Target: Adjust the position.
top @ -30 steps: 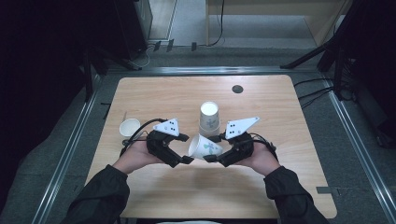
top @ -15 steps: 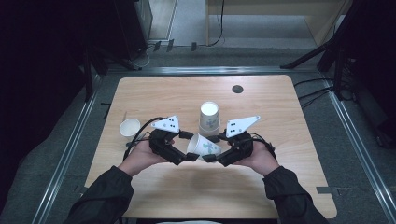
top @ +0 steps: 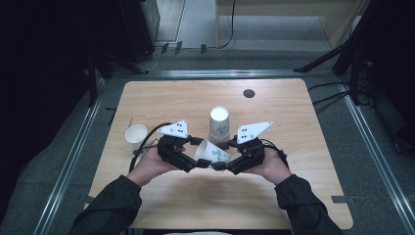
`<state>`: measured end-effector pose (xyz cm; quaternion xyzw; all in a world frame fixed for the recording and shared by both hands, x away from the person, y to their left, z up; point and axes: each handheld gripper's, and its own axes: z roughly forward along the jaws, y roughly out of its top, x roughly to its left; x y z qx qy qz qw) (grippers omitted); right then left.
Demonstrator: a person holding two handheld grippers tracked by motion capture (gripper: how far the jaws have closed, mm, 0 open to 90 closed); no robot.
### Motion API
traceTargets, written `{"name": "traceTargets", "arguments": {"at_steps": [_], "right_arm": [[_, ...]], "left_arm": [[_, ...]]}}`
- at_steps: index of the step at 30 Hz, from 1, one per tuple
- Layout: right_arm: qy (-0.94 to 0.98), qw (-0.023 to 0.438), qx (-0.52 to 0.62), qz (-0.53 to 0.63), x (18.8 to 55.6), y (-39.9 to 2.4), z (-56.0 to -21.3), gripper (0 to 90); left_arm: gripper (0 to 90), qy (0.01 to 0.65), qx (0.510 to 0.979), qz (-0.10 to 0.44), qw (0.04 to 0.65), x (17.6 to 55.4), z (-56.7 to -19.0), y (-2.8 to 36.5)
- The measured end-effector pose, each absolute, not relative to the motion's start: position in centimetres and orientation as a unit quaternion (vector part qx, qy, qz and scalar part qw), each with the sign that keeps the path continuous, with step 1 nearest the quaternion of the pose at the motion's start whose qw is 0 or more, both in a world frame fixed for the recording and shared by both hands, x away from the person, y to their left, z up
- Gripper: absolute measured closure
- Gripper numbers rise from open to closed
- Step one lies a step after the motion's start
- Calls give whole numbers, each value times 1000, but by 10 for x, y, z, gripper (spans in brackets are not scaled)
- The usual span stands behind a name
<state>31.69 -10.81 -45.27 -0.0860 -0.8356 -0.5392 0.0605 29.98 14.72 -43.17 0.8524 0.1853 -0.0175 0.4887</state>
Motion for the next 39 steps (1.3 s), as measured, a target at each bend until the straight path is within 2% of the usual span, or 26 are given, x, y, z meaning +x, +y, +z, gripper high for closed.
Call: {"name": "traceTargets", "arguments": {"at_steps": [25,35,39], "right_arm": [[-842,65,-80,-530,315,-106,-453,332],[-851,61,-83,-515,315,-103,-456,264],[-858,41,-79,-505,313,-101,-458,230]], "left_arm": [[251,171,859,-14,482,297,-429,149],[250,172,857,-8,486,298,-426,156],[250,175,857,-5,485,300,-425,160]]}}
